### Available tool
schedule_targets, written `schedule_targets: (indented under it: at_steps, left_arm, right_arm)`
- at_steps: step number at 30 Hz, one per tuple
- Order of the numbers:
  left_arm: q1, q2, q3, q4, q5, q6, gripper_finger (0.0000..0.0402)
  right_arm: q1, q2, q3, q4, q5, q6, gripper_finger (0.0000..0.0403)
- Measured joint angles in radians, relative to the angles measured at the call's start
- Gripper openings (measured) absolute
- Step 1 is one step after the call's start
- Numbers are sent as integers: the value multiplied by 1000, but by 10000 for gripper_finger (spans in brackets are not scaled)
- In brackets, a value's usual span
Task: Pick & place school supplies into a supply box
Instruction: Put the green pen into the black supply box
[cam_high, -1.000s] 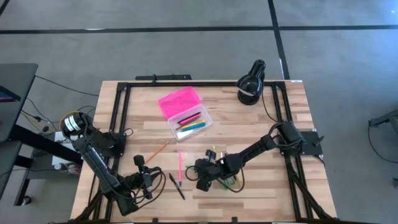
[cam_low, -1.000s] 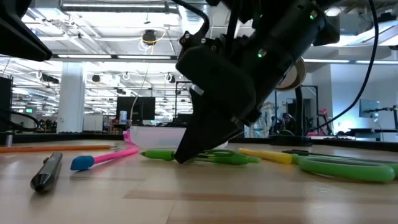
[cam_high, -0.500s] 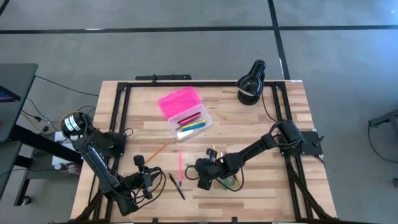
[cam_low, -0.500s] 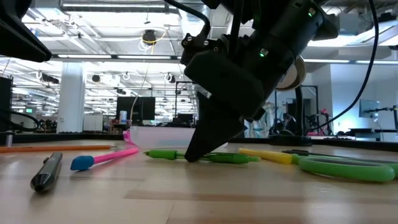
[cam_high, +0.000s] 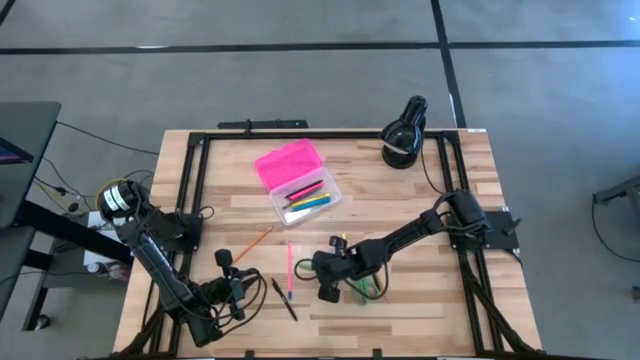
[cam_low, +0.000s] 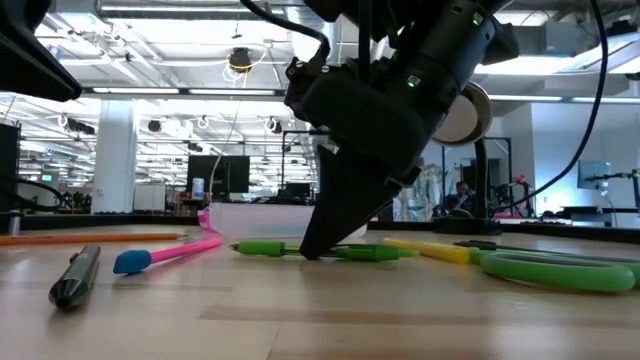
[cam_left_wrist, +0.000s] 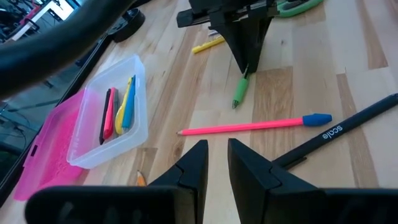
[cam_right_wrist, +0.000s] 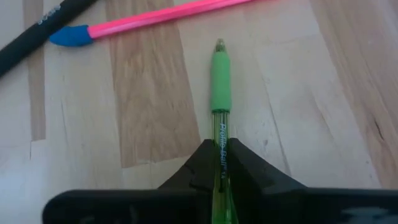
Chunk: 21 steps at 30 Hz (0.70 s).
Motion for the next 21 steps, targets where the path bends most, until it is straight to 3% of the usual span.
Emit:
schedule_targets:
  at_steps: [21]
  left_arm:
    - [-1,0,0,-19,66,-2,57]
  right_arm:
    - [0,13,225,-277,-11,-142,9]
